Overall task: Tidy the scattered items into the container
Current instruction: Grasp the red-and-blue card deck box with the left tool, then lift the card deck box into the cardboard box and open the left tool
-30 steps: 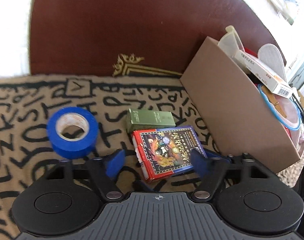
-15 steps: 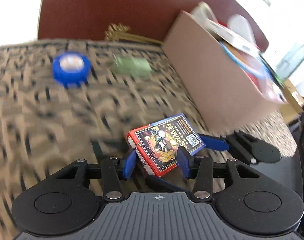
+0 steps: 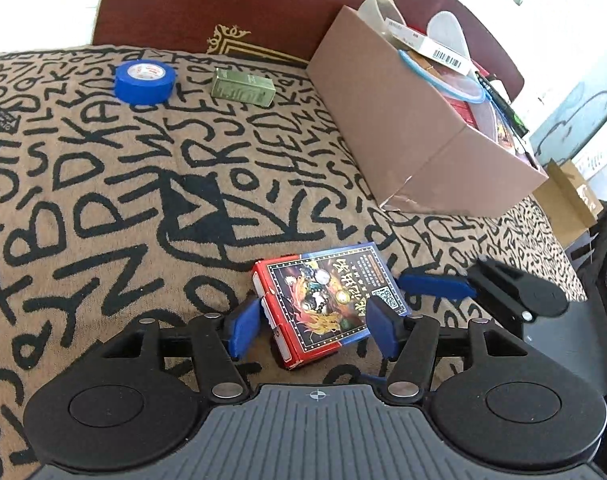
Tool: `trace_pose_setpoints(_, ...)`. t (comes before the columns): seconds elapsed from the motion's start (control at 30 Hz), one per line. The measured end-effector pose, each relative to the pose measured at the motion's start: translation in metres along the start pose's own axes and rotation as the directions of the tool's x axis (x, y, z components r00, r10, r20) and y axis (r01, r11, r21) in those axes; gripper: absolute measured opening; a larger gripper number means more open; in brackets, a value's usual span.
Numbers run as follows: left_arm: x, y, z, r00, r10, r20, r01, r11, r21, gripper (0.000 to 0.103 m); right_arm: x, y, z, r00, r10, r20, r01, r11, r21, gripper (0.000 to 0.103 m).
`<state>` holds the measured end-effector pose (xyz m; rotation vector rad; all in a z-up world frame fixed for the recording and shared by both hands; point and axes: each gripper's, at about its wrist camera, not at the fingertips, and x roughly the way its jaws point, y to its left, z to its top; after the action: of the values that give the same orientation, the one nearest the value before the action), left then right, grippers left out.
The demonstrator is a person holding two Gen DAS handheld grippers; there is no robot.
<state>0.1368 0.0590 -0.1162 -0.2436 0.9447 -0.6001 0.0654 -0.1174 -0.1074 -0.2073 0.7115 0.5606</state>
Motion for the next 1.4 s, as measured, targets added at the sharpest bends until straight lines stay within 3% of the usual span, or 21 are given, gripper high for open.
trace_pose_setpoints(0.13, 0.002, 0.001, 0.001, 1.0, -0.009, -0.004, 0.009, 1.0, 0.0, 0.07, 0.007, -0.012, 0.004, 0.998, 0.063, 0.004, -0.063, 0.998, -0.029, 0.087)
trace_pose_setpoints(0.2, 0.004, -0.001, 0.003, 1.0, -0.001, -0.009, 0.001, 1.0, 0.004, 0.07, 0.012, -0.012, 0.009, 0.998, 0.07, 0.009, -0.069, 0.996, -0.05, 0.079)
trace_pose_setpoints(0.4, 0.006, 0.0, 0.003, 1.0, 0.0, -0.006, 0.001, 1.0, 0.018, 0.071, 0.013, -0.016, 0.008, 0.997, 0.074, 0.009, -0.074, 0.996, -0.055, 0.076)
trace_pose_setpoints(0.57, 0.008, -0.015, 0.002, 0.997, 0.081, 0.013, -0.082, 0.996, 0.045, 0.067, 0.015, -0.01, 0.01, 0.999, 0.034, 0.007, -0.034, 0.999, -0.025, 0.075)
trace_pose_setpoints(0.73, -0.005, -0.033, -0.005, 0.995, 0.092, 0.043, -0.093, 0.995, 0.037, 0.057, -0.008, -0.006, 0.003, 0.999, 0.01, 0.035, -0.01, 1.0, -0.02, 0.073)
trace_pose_setpoints(0.93, -0.027, -0.076, 0.003, 0.991, 0.069, 0.119, -0.078, 0.994, 0.077, 0.055, -0.056, -0.012, 0.005, 0.992, -0.039, 0.118, 0.042, 0.999, -0.027, 0.072)
trace_pose_setpoints(1.2, -0.052, -0.153, 0.057, 0.966, 0.007, 0.258, -0.054, 0.983, 0.175, 0.055, -0.128, -0.047, 0.037, 0.943, -0.152, 0.295, 0.167, 0.986, -0.026, 0.071)
trace_pose_setpoints(1.4, -0.036, -0.204, 0.12, 0.955, -0.039, 0.296, -0.031, 0.973, 0.227, 0.056, -0.157, -0.098, 0.065, 0.898, -0.242, 0.368, 0.265, 0.964, -0.011, 0.071)
